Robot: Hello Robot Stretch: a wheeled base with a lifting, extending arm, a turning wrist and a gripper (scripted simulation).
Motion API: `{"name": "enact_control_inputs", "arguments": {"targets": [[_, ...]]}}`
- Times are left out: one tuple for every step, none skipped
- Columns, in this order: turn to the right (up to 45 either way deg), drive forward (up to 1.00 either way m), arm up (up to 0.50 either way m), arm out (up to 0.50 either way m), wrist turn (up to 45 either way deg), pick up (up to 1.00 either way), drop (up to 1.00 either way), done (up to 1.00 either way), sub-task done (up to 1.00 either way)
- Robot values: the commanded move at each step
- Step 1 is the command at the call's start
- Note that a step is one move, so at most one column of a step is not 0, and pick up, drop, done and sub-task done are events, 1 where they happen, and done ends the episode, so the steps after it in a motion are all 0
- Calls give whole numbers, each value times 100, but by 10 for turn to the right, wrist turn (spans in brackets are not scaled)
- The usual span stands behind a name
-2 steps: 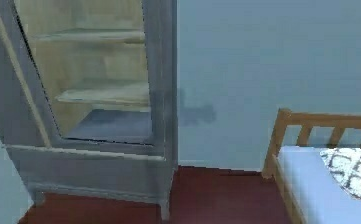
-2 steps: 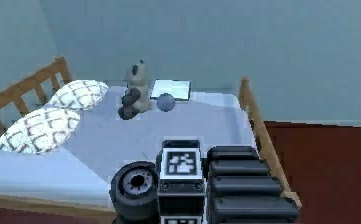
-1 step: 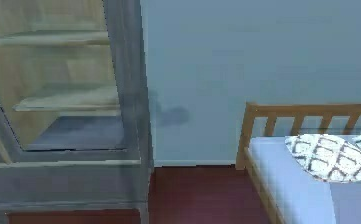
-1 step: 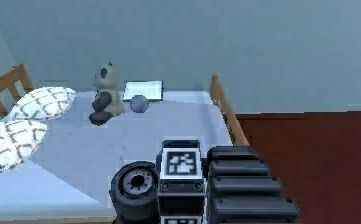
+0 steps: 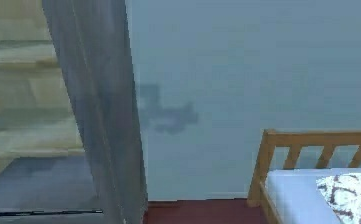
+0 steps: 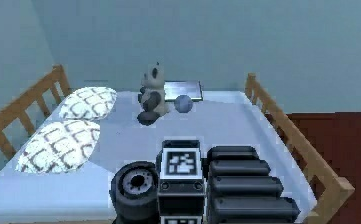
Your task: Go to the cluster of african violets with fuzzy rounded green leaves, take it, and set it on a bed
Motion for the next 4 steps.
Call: {"name": "enact_control_inputs", "arguments": {"targets": [[-90, 0, 0, 0, 0, 0, 0, 0, 0], [450, 0, 0, 0, 0, 0, 0, 0, 0], [450, 0, 0, 0, 0, 0, 0, 0, 0], [240, 0, 0, 0, 0, 0, 0, 0, 0]]}}
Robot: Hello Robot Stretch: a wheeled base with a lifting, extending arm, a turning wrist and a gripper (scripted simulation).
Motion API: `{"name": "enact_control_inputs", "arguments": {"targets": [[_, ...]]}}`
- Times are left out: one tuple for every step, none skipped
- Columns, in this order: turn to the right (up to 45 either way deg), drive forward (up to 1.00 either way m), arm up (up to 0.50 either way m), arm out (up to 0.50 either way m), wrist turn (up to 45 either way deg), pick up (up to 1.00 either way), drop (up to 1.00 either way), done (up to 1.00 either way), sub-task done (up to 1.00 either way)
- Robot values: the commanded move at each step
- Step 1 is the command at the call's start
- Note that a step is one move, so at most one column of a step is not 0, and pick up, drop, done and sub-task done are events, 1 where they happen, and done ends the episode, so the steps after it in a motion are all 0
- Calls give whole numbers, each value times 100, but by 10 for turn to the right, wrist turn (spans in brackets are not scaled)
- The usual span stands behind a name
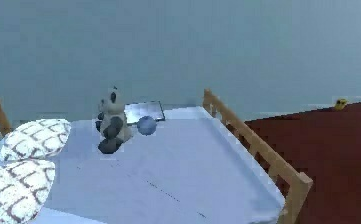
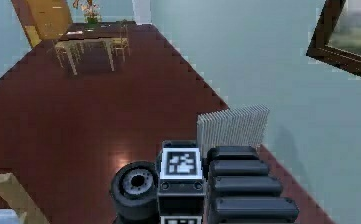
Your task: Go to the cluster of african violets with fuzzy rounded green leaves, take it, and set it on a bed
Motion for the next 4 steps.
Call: {"name": "enact_control_inputs", "arguments": {"targets": [[0, 30, 0, 0, 0, 0, 0, 0, 0], [450, 0, 0, 0, 0, 0, 0, 0, 0], [450, 0, 0, 0, 0, 0, 0, 0, 0], [450, 0, 0, 0, 0, 0, 0, 0, 0]]}}
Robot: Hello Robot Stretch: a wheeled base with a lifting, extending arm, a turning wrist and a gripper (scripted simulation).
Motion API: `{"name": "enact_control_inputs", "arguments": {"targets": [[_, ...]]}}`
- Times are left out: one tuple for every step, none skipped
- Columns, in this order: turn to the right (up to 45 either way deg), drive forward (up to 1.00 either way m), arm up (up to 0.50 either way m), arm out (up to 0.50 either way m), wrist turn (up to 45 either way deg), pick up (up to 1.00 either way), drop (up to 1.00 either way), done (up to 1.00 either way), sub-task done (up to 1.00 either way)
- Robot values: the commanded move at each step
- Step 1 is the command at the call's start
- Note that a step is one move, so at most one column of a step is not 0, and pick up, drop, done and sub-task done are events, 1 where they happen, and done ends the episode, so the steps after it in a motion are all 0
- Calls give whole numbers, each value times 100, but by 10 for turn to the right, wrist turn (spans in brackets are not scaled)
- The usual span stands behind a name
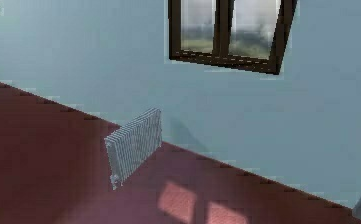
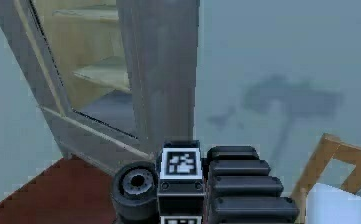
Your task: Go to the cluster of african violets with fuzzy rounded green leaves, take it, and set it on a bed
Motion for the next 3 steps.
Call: {"name": "enact_control_inputs", "arguments": {"targets": [[90, 0, 0, 0, 0, 0, 0, 0, 0], [-450, 0, 0, 0, 0, 0, 0, 0, 0], [-450, 0, 0, 0, 0, 0, 0, 0, 0]]}}
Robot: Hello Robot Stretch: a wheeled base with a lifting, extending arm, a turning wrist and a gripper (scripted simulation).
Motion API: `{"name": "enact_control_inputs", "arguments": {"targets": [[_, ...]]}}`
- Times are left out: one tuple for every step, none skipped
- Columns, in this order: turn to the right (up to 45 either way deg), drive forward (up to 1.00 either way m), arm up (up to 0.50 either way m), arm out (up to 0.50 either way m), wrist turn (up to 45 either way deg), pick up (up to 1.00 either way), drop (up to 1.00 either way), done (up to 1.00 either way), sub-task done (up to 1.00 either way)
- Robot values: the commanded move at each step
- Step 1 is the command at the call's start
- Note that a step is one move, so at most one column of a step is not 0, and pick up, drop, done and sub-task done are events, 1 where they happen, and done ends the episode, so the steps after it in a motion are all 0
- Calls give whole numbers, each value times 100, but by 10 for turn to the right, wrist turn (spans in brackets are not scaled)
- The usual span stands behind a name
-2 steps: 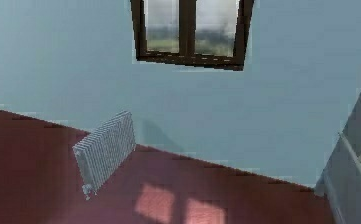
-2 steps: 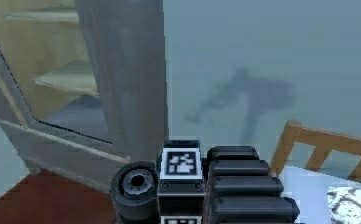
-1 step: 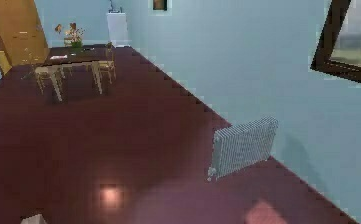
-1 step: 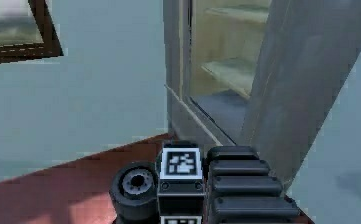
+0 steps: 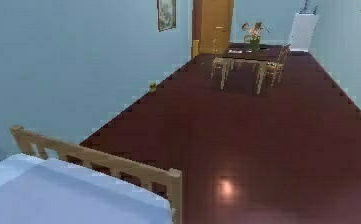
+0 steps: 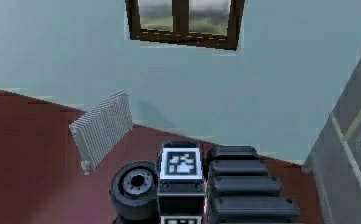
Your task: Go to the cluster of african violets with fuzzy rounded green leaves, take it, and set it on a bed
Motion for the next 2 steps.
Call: {"name": "enact_control_inputs", "arguments": {"targets": [[-450, 0, 0, 0, 0, 0, 0, 0, 0], [-120, 0, 0, 0, 0, 0, 0, 0, 0]]}}
